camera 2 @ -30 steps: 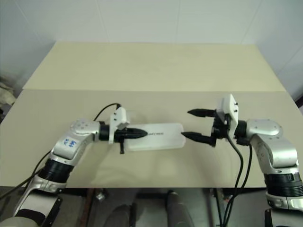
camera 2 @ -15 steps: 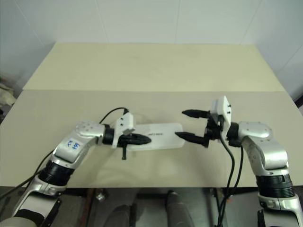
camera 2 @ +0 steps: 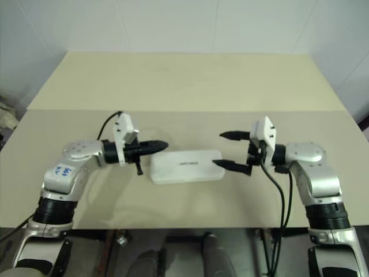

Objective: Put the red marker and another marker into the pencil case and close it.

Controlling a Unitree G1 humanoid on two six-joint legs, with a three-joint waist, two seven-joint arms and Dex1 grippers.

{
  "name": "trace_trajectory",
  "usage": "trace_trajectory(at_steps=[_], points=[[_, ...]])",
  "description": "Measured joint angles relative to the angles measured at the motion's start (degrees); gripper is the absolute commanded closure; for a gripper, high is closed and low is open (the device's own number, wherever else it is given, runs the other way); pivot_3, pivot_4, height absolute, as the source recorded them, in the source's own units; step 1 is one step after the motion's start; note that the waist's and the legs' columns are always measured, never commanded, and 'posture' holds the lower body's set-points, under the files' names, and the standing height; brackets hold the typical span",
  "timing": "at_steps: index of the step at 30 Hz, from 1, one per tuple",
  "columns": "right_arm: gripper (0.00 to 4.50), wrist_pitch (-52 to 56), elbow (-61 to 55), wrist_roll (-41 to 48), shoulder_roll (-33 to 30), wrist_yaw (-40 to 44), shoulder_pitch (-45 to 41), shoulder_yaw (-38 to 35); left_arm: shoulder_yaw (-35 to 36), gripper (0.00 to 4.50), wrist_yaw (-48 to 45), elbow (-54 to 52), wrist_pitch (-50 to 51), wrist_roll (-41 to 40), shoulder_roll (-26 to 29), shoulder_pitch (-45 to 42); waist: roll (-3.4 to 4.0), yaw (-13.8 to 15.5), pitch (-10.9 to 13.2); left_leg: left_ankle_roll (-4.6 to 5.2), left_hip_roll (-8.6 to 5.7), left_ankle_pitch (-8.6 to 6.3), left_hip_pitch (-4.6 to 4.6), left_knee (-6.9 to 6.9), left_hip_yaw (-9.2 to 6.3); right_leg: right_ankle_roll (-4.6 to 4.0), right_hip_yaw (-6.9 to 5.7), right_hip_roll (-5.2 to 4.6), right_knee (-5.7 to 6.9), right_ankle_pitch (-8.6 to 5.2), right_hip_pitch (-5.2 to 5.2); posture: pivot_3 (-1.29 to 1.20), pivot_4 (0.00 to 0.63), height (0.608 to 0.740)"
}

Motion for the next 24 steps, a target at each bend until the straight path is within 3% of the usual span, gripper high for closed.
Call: trace_trajectory(at_steps=[7, 12, 24], points=[[0.00, -9.63, 7.93, -4.78, -0.13, 2.78, -2.29, 1.14, 11.45, 1.88, -5.12, -0.61, -6.52, -4.18, 8.19, 8.70, 0.01, -0.75, 0.00, -0.01, 0.02, -0.01, 0.00, -0.17, 0.03, -0.02, 0.00, -0.03, -0.02, -0.01, -0.06, 0.00, 0.150, 0.740], [0.00, -13.17, 11.10, -5.73, -0.11, 2.85, -2.99, 1.10, 12.89, 0.09, -8.32, 0.20, -11.49, -6.68, 7.34, 12.77, 0.00, -0.21, 0.00, -0.03, 0.02, -0.02, -0.02, -0.15, 0.00, -0.01, -0.02, -0.04, -0.05, -0.01, -0.05, 0.00, 0.150, 0.740], [0.00, -13.92, 11.34, -5.63, -3.45, 0.90, 0.66, -2.22, 12.54, 0.04, -9.71, 7.58, -20.42, -6.78, 5.68, 6.67, 0.00, -0.04, 0.01, -0.03, 0.01, -0.02, 0.00, -0.12, 0.04, -0.01, -0.01, -0.04, -0.03, 0.00, -0.05, 0.00, 0.150, 0.740]])
